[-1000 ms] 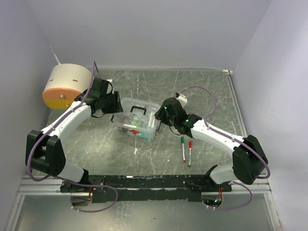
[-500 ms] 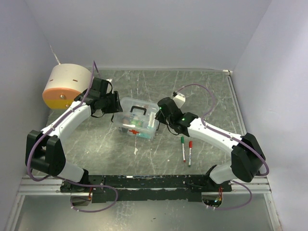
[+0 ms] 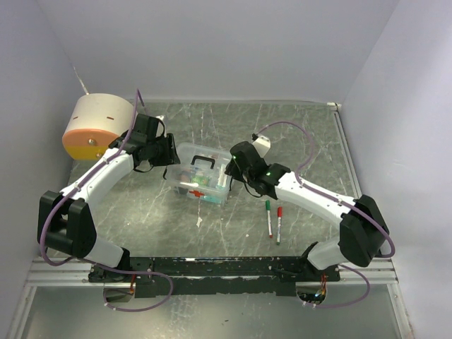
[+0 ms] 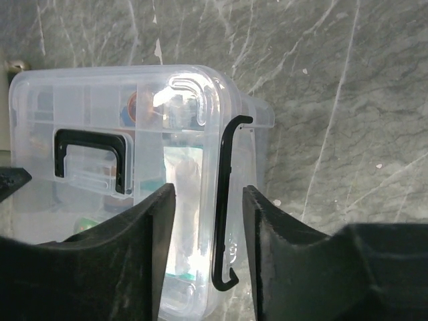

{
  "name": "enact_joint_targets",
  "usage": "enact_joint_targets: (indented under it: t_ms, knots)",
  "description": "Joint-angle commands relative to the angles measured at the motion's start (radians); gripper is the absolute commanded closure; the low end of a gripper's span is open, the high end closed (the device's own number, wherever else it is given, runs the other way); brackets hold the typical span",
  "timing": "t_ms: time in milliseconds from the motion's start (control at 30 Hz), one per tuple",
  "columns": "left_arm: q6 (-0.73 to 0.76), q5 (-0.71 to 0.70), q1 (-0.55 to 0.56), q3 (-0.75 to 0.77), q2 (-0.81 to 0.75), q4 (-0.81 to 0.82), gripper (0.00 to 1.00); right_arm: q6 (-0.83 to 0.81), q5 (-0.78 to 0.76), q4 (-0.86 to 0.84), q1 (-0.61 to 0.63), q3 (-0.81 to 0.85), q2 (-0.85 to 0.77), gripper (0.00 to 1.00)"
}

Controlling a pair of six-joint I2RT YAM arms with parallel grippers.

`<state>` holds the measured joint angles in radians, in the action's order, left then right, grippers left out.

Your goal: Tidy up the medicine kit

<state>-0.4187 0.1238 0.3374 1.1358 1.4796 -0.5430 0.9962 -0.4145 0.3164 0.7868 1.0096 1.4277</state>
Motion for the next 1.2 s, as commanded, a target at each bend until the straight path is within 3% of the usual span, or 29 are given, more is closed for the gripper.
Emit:
enact_joint_targets:
  t_ms: [0, 167, 300, 567, 667, 767, 933, 1167]
  knots:
    - [0.023, 0.050, 0.015, -0.042, 0.063, -0.083, 0.44, -0.050, 0.013, 0.024, 0.007, 0.041, -0.007, 0.51]
    - [-0.015, 0.139, 0.015, -0.065, 0.049, -0.080, 0.46, -0.111, 0.003, 0.065, 0.001, 0.076, -0.038, 0.35]
    - [-0.081, 0.294, 0.015, -0.122, 0.025, -0.017, 0.48, -0.183, -0.025, 0.072, 0.000, 0.084, -0.090, 0.28]
    - [-0.212, 0.439, 0.077, -0.197, 0.001, 0.118, 0.50, -0.336, 0.079, -0.006, -0.003, 0.077, -0.120, 0.27]
    - [-0.220, 0.413, 0.109, -0.193, -0.003, 0.118, 0.49, -0.398, 0.166, 0.008, -0.003, 0.115, -0.083, 0.29]
    - [-0.181, 0.300, 0.109, -0.158, -0.021, 0.058, 0.43, -0.437, 0.193, 0.072, -0.003, 0.177, -0.023, 0.30]
    - [-0.144, 0.201, 0.109, -0.124, -0.088, 0.020, 0.24, -0.482, 0.209, 0.164, 0.001, 0.254, 0.063, 0.31]
    - [-0.246, 0.103, 0.107, -0.267, -0.231, 0.200, 0.04, -0.527, 0.103, 0.267, 0.022, 0.317, 0.133, 0.29]
